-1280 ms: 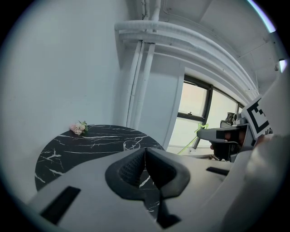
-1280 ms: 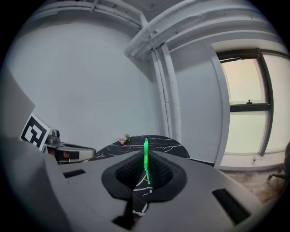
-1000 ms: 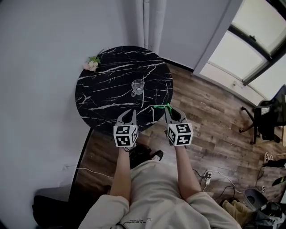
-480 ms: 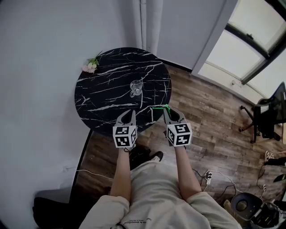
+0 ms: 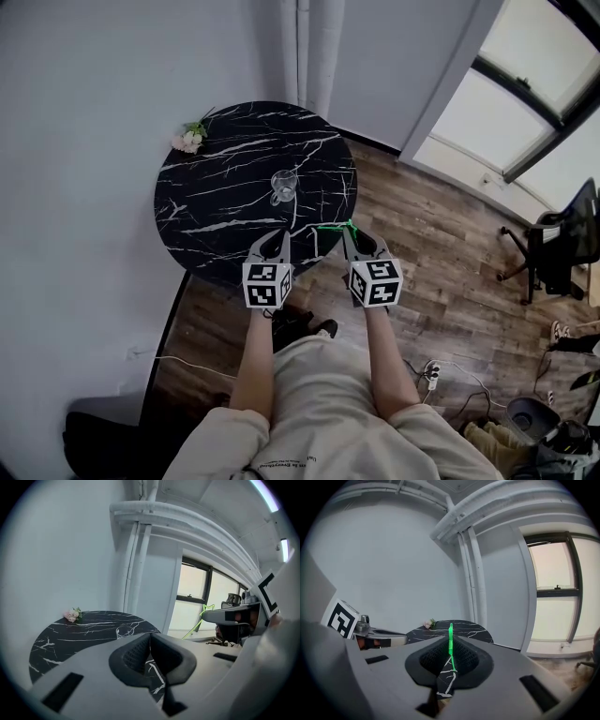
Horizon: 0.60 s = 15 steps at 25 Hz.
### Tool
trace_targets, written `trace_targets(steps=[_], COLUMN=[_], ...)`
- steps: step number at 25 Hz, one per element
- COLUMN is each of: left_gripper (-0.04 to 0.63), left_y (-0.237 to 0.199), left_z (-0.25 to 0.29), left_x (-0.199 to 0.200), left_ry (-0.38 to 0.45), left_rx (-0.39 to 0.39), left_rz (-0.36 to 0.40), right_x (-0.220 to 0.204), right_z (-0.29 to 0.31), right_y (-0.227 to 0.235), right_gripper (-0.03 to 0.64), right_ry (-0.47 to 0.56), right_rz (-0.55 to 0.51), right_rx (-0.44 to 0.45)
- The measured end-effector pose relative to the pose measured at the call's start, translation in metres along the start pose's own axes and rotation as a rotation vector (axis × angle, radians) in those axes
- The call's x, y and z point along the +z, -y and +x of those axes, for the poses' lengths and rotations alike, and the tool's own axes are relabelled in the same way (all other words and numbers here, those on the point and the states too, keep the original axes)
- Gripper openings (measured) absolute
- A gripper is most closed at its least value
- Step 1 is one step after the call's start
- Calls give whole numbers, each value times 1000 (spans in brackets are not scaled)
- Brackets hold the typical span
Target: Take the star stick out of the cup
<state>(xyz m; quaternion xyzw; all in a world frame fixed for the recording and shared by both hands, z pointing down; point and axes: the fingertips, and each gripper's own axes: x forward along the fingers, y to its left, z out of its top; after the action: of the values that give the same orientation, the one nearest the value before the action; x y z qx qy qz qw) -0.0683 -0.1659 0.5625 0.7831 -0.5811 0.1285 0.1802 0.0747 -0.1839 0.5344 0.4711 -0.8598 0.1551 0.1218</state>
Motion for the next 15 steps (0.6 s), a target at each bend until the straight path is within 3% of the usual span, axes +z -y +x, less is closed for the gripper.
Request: trace_targets(steps=[15], left_gripper=[23], left_y=[12], left_z=[4], left_x=[-3], left_ry=[-7], left_rx=[-10], left_rz=[12], right_x=[-6], right_z=[-14], right_y=[14], right_gripper=[46], right_ry=[10], right_rz=[66], right_rx=[-18])
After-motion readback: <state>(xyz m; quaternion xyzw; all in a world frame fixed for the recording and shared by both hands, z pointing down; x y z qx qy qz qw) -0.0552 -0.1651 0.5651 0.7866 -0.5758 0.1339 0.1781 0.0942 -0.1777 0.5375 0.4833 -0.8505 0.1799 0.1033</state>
